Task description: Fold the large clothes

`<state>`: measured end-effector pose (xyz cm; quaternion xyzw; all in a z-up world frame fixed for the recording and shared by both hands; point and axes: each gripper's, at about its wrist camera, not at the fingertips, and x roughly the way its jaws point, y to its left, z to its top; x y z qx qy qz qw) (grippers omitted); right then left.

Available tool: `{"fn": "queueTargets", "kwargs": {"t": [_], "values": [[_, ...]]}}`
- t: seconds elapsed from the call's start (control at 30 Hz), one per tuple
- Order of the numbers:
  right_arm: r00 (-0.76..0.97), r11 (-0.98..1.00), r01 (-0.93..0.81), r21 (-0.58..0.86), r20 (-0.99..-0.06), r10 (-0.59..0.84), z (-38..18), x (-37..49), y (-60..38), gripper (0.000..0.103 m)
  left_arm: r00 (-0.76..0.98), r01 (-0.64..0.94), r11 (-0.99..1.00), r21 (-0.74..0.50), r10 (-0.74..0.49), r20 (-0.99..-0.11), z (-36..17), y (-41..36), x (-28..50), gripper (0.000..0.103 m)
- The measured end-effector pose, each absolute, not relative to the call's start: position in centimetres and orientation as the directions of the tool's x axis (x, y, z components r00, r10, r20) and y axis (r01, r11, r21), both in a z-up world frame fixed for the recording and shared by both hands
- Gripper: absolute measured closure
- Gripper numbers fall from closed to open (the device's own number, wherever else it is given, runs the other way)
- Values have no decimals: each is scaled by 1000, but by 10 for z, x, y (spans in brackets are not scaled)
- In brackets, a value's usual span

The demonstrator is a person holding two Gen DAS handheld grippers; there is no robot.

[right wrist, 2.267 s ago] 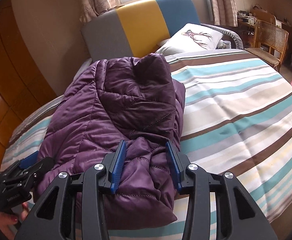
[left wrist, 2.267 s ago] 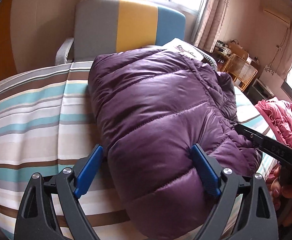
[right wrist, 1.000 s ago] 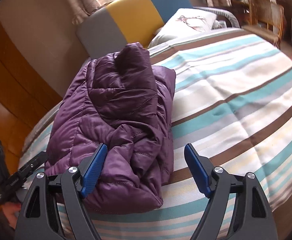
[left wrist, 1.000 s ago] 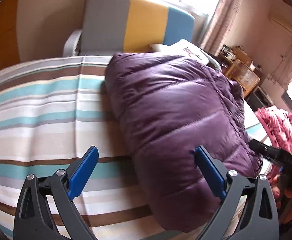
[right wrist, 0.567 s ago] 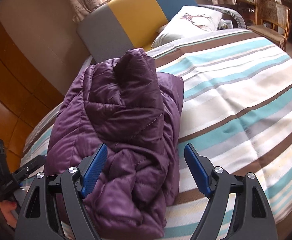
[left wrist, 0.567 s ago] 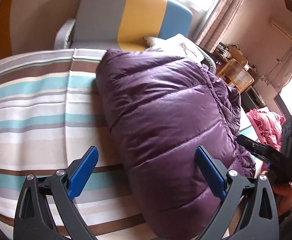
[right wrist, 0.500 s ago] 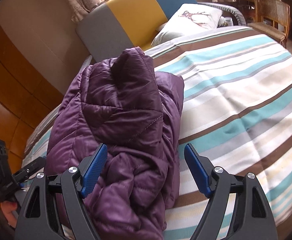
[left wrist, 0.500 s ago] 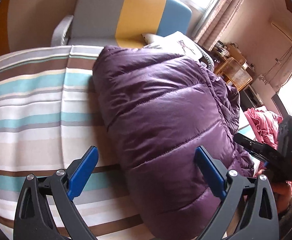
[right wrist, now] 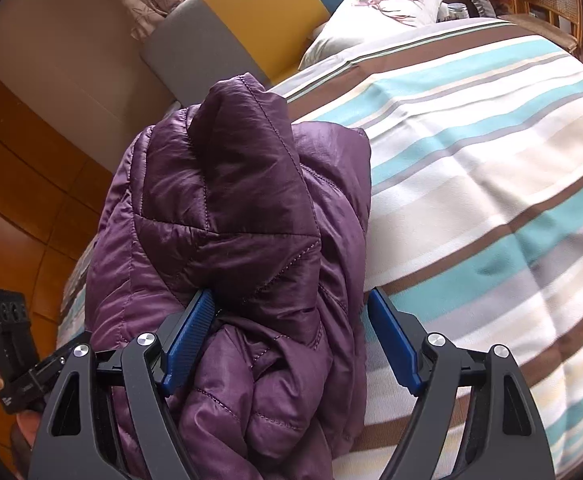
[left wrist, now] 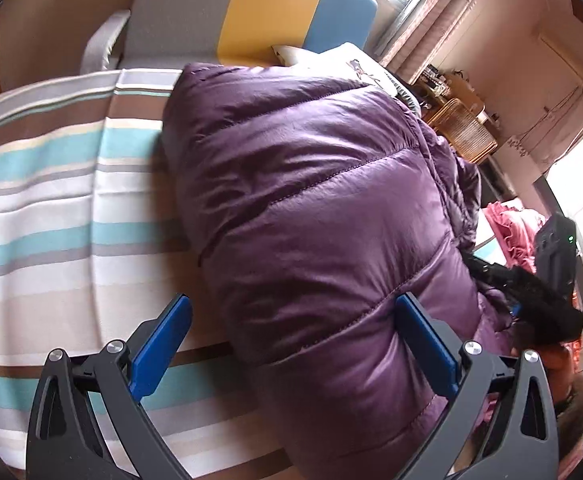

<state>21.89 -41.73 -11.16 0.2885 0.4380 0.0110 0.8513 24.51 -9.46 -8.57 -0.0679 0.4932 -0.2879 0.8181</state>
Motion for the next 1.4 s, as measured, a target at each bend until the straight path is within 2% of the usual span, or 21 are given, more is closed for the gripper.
{"fn": "queueTargets", "kwargs": {"t": [0.1,0.23,0.37,0.47,0.6,0.67,0.7,0.8,0.87,0.9,0.97,1.03,1.1,1.17,1.23,1.27,1.33,1.37,1.4], "values": [[614,829,214,517,-731,298,-116,226,-415,33,319,418,799,-433,-575,-753,-91,-102,246,11],[623,822,202,533,-717,312,-121,229,-415,46,347,445,803,-397,-563,-750,-90,-112,240,20],[639,852,176,494,-715,283,-113,226,-405,65,381,474,811,-343,-540,-750,-82,-120,232,36],[674,859,167,483,-692,259,-106,219,-400,73,418,500,816,-291,-521,-744,-72,-126,223,44],[704,880,153,450,-674,223,-96,209,-392,79,453,518,820,-244,-505,-734,-61,-128,214,49],[720,874,140,466,-653,233,-92,203,-391,85,463,529,816,-231,-506,-728,-56,-129,212,53],[732,869,128,478,-636,242,-89,201,-390,85,470,532,816,-226,-507,-723,-53,-129,210,54],[712,890,157,428,-674,199,-83,203,-383,84,469,536,815,-219,-503,-726,-51,-128,210,55],[712,865,172,472,-666,223,-85,202,-389,77,460,520,822,-233,-499,-735,-56,-122,214,52],[716,863,189,468,-667,206,-85,200,-392,72,451,511,822,-250,-505,-736,-58,-119,216,52],[700,872,234,431,-697,157,-88,201,-397,41,451,505,825,-253,-503,-737,-62,-117,216,48],[674,873,255,416,-724,149,-94,206,-401,32,449,505,825,-252,-501,-740,-64,-117,217,46],[652,868,247,431,-736,180,-102,215,-405,31,453,507,830,-235,-487,-747,-67,-120,218,42],[614,874,247,418,-766,193,-111,227,-406,20,453,508,830,-231,-486,-747,-69,-121,218,41],[600,842,232,486,-753,270,-125,236,-413,21,455,508,831,-228,-483,-748,-72,-122,221,41],[600,811,213,545,-728,332,-133,238,-416,33,456,506,832,-227,-482,-748,-72,-122,222,41],[615,763,204,614,-687,388,-140,238,-418,46,462,505,832,-229,-485,-743,-75,-124,221,41],[622,771,185,610,-679,389,-138,236,-415,55,467,508,832,-222,-483,-740,-75,-125,220,42],[630,785,169,596,-678,378,-135,235,-413,59,482,516,832,-205,-480,-733,-73,-127,217,44]]}}
